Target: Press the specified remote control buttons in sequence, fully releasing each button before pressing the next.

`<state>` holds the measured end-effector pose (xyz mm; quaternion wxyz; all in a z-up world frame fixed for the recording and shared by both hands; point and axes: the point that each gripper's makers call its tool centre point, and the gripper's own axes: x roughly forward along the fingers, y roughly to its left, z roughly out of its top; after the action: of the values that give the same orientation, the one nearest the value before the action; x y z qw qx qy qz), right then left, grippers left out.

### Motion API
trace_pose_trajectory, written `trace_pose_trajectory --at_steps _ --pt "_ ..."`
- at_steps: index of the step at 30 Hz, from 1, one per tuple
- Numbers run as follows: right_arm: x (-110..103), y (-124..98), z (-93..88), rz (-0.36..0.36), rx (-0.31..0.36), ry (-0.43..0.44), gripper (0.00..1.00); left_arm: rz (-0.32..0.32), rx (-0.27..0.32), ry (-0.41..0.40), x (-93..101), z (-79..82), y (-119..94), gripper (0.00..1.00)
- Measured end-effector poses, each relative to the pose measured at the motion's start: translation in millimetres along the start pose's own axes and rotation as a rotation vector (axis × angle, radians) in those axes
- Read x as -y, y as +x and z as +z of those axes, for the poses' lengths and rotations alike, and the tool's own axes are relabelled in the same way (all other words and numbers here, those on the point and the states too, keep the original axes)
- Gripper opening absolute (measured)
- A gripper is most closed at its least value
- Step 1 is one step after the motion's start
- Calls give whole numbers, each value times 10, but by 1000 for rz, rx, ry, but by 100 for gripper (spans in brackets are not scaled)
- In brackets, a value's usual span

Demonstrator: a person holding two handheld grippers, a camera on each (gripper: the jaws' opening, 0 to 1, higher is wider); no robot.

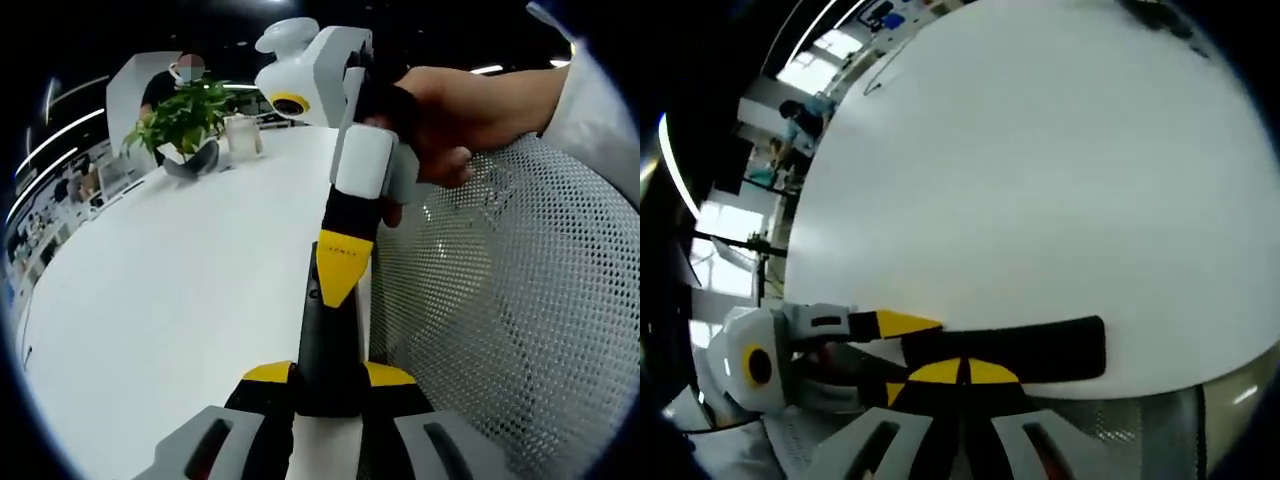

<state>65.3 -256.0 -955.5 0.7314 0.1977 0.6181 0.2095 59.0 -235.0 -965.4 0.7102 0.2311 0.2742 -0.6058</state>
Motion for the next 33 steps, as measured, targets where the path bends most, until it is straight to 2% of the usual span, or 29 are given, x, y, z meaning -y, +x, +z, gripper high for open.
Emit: trace_pose_trajectory --at_steps 5,7,13,22,26,33 --pt "-24 10 6 -11 8 -44 0 -3 4 3 4 -4 -3 24" --pt "28 39 -11 -47 -4 -67 0 -3 5 3 7 -8 -3 24" --pt "16 41 -12 -60 -4 -88 0 -3 4 3 6 -14 1 25" --pt "31 43 7 -48 2 -50 0 -4 1 5 1 -11 -1 24" --pt "50 49 23 -28 12 19 0 -9 2 13 1 -14 -5 24" --pt "25 55 31 -56 3 -26 0 -12 1 24 2 -19 2 24"
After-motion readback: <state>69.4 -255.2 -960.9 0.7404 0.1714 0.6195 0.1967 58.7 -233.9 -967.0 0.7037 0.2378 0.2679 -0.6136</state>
